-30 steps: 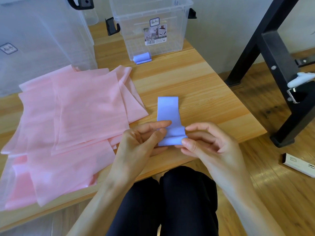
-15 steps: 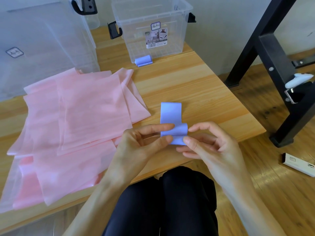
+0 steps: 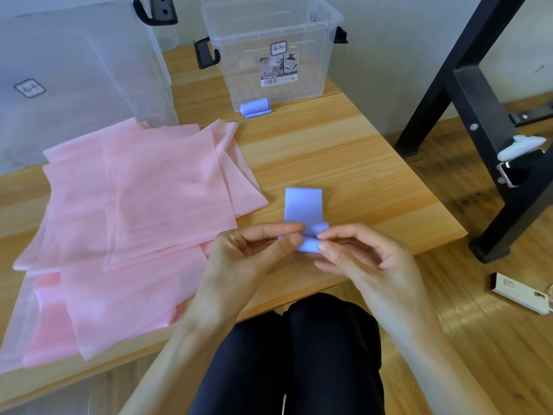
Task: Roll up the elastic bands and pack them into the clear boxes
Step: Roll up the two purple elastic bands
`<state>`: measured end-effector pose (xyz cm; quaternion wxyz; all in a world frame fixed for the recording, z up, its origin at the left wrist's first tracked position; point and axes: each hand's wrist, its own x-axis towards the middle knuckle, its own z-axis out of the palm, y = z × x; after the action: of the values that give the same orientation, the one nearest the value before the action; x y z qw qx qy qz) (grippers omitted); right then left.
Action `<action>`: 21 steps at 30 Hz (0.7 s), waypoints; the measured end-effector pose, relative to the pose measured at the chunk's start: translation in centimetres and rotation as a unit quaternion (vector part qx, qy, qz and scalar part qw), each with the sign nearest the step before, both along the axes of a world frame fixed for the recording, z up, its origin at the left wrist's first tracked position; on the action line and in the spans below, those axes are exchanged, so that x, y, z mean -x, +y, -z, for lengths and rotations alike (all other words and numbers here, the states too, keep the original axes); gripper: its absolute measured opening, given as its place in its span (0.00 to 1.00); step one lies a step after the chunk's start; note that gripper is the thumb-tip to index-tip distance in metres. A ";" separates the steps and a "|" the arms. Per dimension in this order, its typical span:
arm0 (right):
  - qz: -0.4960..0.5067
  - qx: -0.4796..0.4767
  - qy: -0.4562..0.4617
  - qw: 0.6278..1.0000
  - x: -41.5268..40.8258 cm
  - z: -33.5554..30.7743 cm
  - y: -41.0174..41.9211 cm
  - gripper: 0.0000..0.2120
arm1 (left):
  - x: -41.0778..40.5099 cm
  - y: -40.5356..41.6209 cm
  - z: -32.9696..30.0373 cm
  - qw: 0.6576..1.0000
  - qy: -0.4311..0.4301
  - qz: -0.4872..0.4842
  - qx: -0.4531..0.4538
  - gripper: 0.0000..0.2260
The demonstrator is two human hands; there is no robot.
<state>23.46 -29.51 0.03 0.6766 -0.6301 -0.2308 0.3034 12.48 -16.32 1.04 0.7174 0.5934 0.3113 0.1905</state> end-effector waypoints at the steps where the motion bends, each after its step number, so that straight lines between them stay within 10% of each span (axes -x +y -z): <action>1: 0.007 0.003 -0.007 1.000 0.1 0.0 0.1 0.06 | 0.0 0.0 0.0 1.000 -0.002 -0.003 0.006 0.10; 21: 0.013 -0.013 -0.008 1.000 0.1 -0.5 0.9 0.04 | -0.3 0.2 -0.5 1.000 -0.019 -0.017 0.015 0.08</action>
<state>23.33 -28.60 0.55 0.6870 -0.6263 -0.2315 0.2866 12.75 -16.17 1.57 0.7288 0.5733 0.3106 0.2089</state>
